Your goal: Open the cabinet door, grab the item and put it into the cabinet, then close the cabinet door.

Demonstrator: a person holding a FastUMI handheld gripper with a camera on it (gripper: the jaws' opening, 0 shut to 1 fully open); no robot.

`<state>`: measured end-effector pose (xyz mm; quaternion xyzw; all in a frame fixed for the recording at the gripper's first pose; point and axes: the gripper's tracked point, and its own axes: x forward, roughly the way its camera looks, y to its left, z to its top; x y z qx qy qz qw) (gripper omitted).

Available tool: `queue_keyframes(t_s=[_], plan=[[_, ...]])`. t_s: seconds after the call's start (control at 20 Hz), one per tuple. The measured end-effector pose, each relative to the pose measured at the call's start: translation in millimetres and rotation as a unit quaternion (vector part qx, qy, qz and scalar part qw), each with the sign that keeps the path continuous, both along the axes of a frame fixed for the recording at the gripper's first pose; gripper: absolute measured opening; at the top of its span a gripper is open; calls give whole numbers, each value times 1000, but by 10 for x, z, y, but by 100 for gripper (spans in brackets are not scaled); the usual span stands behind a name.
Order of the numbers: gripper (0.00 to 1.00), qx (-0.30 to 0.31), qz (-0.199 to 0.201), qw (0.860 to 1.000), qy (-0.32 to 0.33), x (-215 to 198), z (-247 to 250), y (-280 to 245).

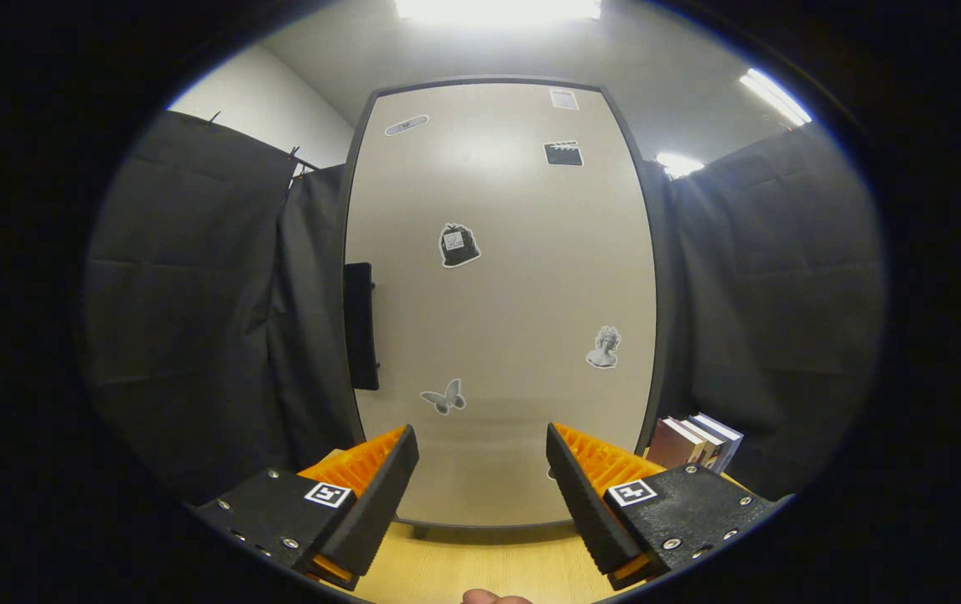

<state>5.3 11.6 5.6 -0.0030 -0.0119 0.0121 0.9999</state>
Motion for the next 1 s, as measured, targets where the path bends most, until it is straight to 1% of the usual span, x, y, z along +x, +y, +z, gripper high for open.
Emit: queue_keyframes(t_s=[0.3,0.55,0.75,1.0], plan=[[95,13,-7,1000,8,84,-12,-16],[95,1,-11,1000,-4,150,85,33],[95,3,4,1000,-6,241,171,249],[95,3,16,1000,-17,450,346,556]])
